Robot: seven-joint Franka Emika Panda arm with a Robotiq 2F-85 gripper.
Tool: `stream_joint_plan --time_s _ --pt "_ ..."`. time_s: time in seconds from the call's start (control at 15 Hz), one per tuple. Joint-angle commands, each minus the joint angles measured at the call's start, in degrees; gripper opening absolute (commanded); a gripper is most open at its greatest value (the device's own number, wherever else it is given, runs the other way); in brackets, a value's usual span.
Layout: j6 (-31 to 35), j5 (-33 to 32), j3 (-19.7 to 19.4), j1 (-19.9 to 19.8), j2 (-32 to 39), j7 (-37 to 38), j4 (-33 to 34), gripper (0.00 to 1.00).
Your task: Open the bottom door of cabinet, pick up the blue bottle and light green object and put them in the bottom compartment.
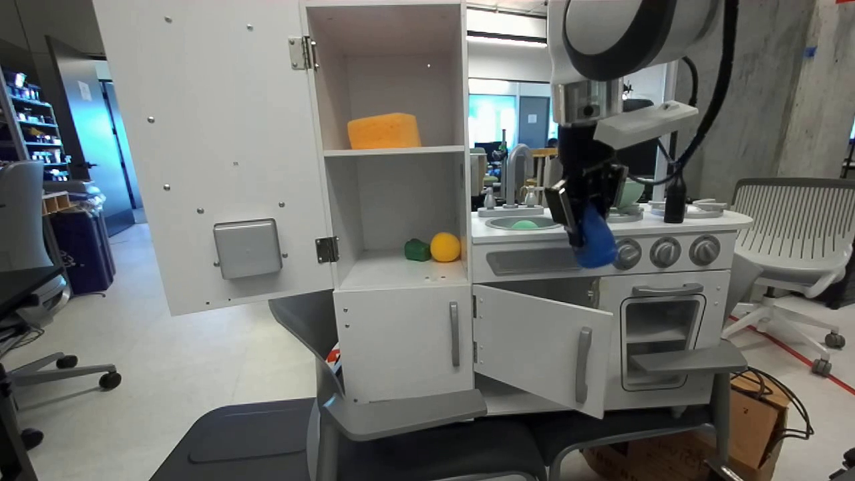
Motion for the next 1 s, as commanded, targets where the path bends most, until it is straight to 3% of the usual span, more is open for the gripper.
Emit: stream_joint_plan --time_s 0.0,0.2,0.53,0.93 --pt "-3.1 0.3 0.7 1.1 -1.3 -0.8 -6.1 0.24" --pt "-2.9 -1.1 -0.4 2.0 -0.6 1.3 -9.2 0.24" --pt "-4.9 -8.7 -4.4 3.0 -5.7 6.7 -14.2 0.24" --pt "-1.9 -18.1 -8.0 2.2 -3.5 18.3 -10.6 0.24"
